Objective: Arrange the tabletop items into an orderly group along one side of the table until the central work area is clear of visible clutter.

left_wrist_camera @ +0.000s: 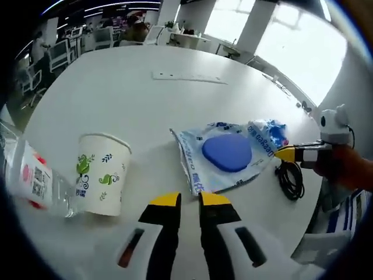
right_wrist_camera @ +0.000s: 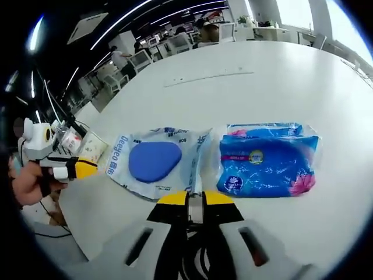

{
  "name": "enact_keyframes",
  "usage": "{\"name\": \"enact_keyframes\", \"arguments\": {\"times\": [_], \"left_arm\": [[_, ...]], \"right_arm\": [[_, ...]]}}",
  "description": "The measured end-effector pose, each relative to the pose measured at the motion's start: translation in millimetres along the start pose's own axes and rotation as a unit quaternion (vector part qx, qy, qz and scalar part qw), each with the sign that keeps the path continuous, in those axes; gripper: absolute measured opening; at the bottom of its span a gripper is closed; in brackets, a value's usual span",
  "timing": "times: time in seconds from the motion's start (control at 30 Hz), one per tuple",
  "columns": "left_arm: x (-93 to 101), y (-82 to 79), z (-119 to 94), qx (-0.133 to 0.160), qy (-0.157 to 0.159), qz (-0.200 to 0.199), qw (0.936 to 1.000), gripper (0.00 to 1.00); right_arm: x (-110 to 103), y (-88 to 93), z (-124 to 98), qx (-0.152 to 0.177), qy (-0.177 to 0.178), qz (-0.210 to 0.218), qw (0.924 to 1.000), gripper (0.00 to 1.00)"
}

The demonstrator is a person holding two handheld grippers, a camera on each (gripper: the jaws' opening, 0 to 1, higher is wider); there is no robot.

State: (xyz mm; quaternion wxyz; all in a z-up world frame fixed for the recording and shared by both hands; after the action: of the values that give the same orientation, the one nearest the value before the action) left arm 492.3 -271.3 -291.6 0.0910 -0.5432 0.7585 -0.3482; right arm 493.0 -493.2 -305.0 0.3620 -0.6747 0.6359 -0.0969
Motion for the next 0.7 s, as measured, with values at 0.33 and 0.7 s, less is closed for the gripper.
{"name": "enact_keyframes", "arguments": {"times": [0.33,0.7], "left_arm": [[5.3,2.7,-15.4,0.008,0.008,0.018,0.9998,0.10],[-1.9,11.2,-40.4,0.012,0.001,0.032,0.9994,0.10]], "right_arm": [[5.4,-2.1,-14.2,0.007,0.013,-0.003,0.9999,0.07],[-4.0,3.2,-24.5,0.025,0.020,0.018,0.9993,0.06]]}}
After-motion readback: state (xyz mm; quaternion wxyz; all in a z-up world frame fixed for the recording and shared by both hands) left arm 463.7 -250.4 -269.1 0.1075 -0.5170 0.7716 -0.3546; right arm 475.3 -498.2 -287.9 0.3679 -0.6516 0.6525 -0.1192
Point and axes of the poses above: the point that each gripper's makers call its tool centre point, and the gripper's own axes: z roughly forward along the fingers, x roughly to its right, y roughly out of its underside, the point moved 1 cm from there along -z, roughly backward along the fingers, and after that the axes turned 2 degrees about z, right-handed, at the moved point
